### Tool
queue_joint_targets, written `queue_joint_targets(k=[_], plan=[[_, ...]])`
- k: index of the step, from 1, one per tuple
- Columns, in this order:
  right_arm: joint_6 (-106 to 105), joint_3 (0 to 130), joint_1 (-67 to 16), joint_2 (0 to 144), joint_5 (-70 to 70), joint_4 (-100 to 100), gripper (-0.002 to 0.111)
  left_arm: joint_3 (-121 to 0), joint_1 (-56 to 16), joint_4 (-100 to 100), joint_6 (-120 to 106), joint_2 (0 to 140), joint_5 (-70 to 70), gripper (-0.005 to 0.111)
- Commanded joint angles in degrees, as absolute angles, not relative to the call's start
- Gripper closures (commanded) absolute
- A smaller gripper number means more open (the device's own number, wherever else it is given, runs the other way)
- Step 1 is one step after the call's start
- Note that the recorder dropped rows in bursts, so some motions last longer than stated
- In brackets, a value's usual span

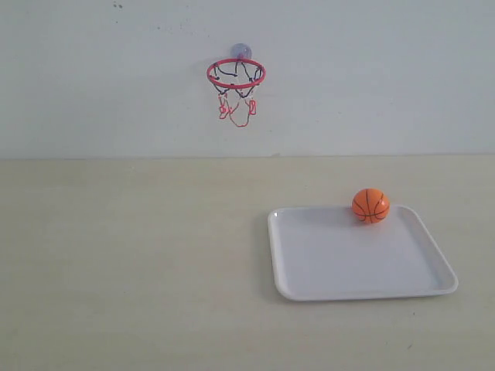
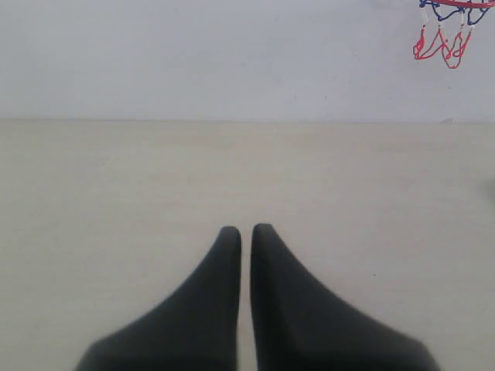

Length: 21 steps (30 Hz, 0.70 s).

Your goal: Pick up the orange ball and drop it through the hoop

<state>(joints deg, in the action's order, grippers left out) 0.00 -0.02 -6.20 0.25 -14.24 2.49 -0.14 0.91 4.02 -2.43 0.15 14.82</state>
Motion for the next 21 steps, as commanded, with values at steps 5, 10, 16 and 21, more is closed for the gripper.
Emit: queue_joint_targets(k=[5, 10, 16, 21], plan=[[-0.51, 0.0, -5.86, 0.0, 6.79, 2.23, 0.109, 0.0, 1.09, 4.55, -2.68, 0.0, 14.6, 0.103], [-0.51, 0.0, -5.86, 0.0, 18.66, 2.23, 0.109, 0.0, 1.09, 4.55, -2.68, 0.0, 14.6, 0.103], [4.59, 2.12, -5.86, 0.0, 31.68, 3.94, 0.109, 0.0, 1.09, 4.55, -2.68, 0.0, 14.6, 0.103], [-2.18, 14.04, -5.86, 5.9, 19.43, 4.17, 0.109, 0.0, 1.09, 4.55, -2.68, 0.0, 14.6, 0.103]])
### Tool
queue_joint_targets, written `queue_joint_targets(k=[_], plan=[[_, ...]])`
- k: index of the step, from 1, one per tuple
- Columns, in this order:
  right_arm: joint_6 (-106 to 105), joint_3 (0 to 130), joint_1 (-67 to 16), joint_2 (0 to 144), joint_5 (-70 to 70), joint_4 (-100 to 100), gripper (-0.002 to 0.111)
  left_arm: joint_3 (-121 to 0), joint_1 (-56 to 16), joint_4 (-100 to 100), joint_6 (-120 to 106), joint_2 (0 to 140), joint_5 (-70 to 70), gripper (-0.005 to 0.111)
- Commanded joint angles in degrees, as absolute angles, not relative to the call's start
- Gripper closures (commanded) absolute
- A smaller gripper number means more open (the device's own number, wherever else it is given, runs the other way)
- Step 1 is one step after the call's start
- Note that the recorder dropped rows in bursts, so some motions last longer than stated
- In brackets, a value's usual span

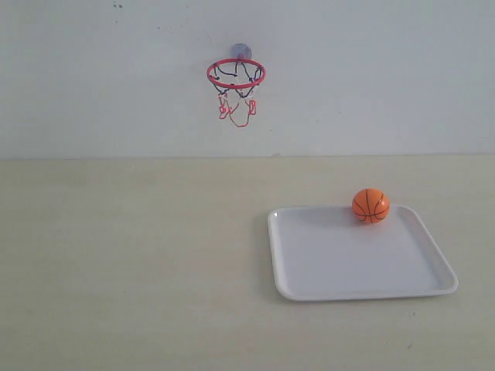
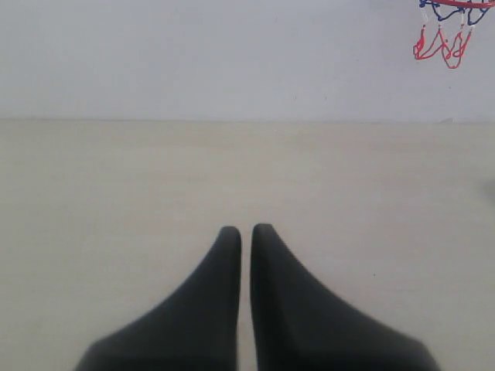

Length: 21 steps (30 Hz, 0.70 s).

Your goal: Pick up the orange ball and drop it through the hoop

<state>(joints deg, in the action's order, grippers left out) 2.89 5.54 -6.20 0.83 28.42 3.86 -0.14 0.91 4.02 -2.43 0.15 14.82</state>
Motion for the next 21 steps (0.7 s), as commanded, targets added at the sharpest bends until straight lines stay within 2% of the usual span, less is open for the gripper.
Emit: queue_joint_targets(k=[1, 4, 7, 12, 21], plan=[[-3.05, 17.46, -5.86, 8.09, 14.5, 4.17, 0.109, 0.0, 1.09, 4.55, -2.68, 0.0, 14.6, 0.103], [-3.5, 26.62, -5.86, 17.98, -2.78, 4.17, 0.109, 0.0, 1.09, 4.55, -2.68, 0.0, 14.6, 0.103], [-3.5, 33.27, -5.86, 28.33, -10.71, 4.17, 0.109, 0.0, 1.09, 4.55, -2.68, 0.0, 14.6, 0.103], [-3.38, 37.84, -5.86, 41.16, -7.8, 4.17, 0.109, 0.0, 1.09, 4.55, -2.68, 0.0, 14.6, 0.103], [4.26, 37.96, -5.86, 51.04, 1.1, 4.17, 0.109, 0.0, 1.09, 4.55, -2.68, 0.0, 14.6, 0.103]])
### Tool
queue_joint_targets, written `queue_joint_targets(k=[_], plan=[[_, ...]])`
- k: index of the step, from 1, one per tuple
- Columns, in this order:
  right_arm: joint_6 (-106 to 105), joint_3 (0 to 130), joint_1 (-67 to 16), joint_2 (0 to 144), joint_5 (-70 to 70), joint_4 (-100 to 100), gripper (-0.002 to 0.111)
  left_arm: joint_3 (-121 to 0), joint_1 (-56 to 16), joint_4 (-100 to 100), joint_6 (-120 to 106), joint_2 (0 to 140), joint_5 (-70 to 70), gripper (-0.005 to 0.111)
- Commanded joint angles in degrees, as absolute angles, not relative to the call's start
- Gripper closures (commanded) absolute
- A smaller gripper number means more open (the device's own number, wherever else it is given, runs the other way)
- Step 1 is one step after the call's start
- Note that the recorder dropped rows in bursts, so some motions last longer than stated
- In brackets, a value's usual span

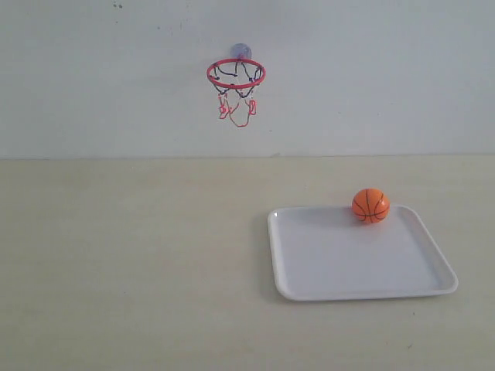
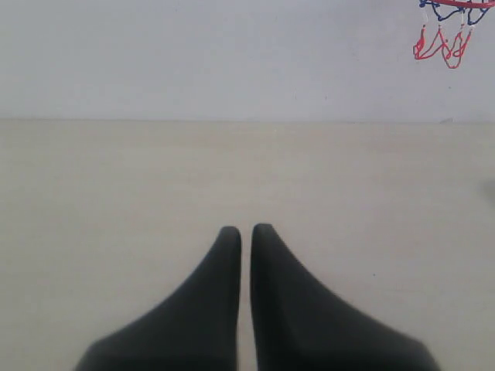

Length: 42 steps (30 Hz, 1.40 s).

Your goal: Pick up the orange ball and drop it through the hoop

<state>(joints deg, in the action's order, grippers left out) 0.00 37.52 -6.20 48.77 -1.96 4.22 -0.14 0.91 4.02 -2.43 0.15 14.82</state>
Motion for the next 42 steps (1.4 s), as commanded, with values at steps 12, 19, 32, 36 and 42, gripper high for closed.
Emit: queue_joint_targets(k=[12, 19, 32, 36, 42], plan=[[5.84, 38.08, -5.86, 55.81, 4.65, 4.37, 0.109, 0.0, 1.09, 4.55, -2.68, 0.0, 14.6, 0.103], [4.24, 47.2, -5.86, 63.98, -10.86, 4.37, 0.109, 0.0, 1.09, 4.55, -2.68, 0.0, 14.6, 0.103], [-9.12, 81.3, -5.86, 91.98, -47.88, 12.72, 0.106, 0.0, 1.09, 4.55, -2.68, 0.0, 14.6, 0.103], [-10.04, 92.08, -5.86, 101.6, -59.6, 12.62, 0.067, 0.0, 1.09, 4.55, -2.68, 0.0, 14.6, 0.103], [-10.18, 94.08, -5.86, 110.85, -59.19, 12.62, 0.041, 0.0, 1.09, 4.55, -2.68, 0.0, 14.6, 0.103]])
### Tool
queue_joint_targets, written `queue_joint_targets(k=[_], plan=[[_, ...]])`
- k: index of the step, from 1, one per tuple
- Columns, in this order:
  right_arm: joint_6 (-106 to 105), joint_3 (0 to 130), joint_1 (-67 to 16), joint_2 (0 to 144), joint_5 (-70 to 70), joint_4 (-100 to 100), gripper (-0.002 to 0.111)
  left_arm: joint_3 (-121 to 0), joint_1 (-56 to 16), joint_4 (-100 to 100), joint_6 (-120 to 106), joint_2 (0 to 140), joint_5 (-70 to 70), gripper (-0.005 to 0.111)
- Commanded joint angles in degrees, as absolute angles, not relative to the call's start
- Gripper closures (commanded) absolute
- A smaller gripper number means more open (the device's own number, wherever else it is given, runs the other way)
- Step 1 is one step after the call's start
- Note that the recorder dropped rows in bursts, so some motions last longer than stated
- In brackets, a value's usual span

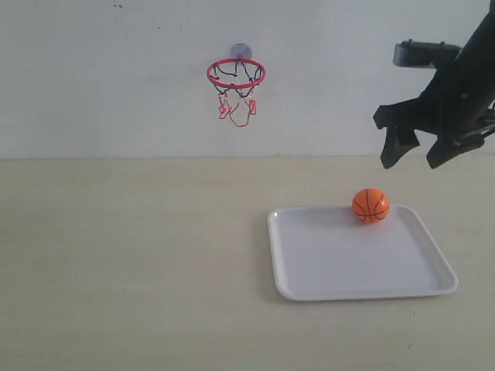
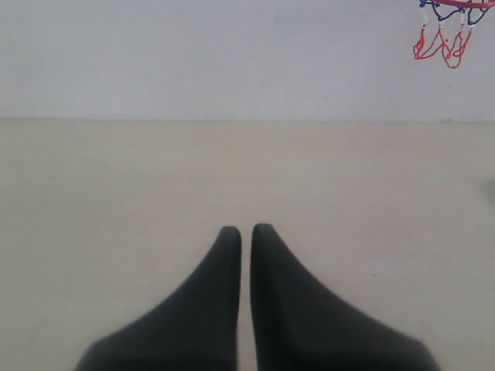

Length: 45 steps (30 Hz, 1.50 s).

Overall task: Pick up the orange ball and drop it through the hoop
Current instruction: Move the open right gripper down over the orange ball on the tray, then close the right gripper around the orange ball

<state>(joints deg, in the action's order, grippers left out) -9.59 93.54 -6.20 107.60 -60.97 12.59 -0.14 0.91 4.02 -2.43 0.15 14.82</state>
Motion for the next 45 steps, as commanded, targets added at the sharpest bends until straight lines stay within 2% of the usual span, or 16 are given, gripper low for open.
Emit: queue_joint_targets(k=[1, 12, 26, 45], plan=[[-10.18, 94.08, -6.07, 112.25, -57.82, 12.62, 0.041, 0.0, 1.09, 4.55, -2.68, 0.0, 14.6, 0.103], [-5.99, 98.79, -9.99, 121.48, -48.64, 11.97, 0.041, 0.0, 1.09, 4.55, -2.68, 0.0, 14.6, 0.103], [6.25, 101.44, -9.99, 125.64, -48.69, 3.53, 0.041, 0.0, 1.09, 4.55, -2.68, 0.0, 14.6, 0.103], [7.67, 101.44, -9.99, 128.67, -45.33, 4.85, 0.041, 0.0, 1.09, 4.55, -2.68, 0.0, 14.6, 0.103]])
